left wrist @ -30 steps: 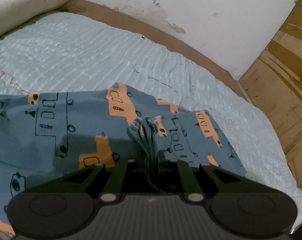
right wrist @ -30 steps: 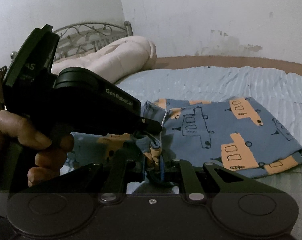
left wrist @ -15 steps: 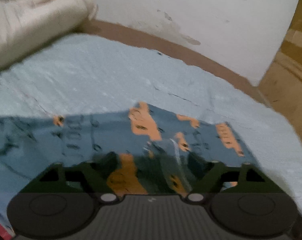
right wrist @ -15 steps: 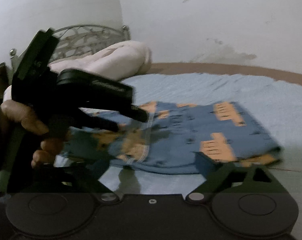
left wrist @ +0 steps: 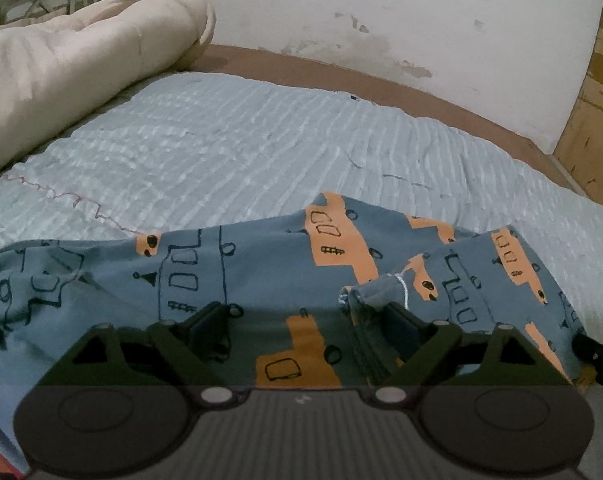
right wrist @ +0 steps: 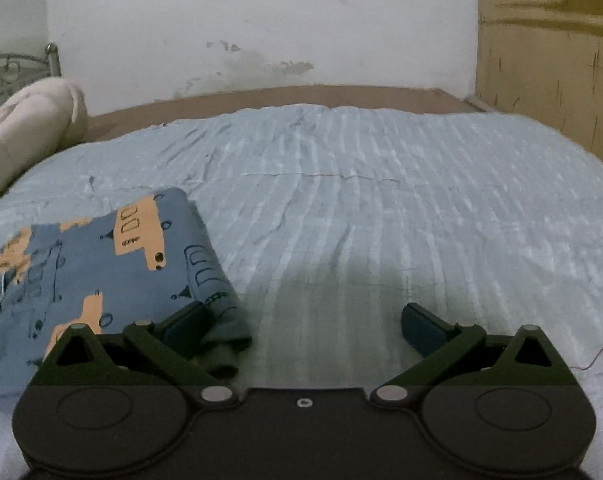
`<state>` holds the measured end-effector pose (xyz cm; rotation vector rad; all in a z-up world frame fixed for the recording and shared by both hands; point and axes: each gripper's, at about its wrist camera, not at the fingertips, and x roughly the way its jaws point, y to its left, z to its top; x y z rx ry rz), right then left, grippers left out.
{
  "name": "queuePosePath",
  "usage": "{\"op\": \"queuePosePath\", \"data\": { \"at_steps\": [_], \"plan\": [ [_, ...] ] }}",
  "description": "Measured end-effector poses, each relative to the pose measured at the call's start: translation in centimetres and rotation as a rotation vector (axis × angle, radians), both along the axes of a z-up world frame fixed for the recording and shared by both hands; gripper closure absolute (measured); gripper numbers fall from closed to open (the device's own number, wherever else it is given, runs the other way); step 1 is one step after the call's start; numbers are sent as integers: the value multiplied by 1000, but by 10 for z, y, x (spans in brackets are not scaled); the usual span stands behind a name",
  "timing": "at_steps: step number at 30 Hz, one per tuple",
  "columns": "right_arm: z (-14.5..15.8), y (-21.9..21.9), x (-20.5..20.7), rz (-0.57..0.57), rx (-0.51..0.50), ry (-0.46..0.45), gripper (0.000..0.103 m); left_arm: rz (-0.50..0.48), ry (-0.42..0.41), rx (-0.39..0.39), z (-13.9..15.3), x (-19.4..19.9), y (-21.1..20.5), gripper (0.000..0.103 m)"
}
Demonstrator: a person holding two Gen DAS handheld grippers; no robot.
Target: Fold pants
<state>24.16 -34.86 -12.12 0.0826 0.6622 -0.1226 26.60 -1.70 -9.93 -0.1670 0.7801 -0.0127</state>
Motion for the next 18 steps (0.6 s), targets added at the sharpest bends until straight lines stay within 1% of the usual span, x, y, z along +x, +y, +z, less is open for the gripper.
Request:
{"op": "queuePosePath", "data": {
  "at_steps": [1,3,5,7,10,14,16,18],
  "plan": [
    [2,2,0,9,-14,-3,1,5,1,-3,1,0,1,6],
    [11,6,0,32,-9,-43,1,21,6,-4,3,2,3,3],
    [21,10,9,60,-5,-92,1,29,17,2,1,4,3,1],
    [29,16,28,97,-14,-101,1,30,26,11,-1,7,3,1],
    [30,31,67,162,-45,-77,1,22,37,46,-2,8,-2,1],
    [15,46,119,203,-88,22,1,20,51,53,-2,9,-3,0],
    [5,49,130,206,-101,78,1,6,58,58,0,9,-2,1],
    [9,47,122,191,-86,49,1,-10,66,74,2,8,-3,1]
  ]
}}
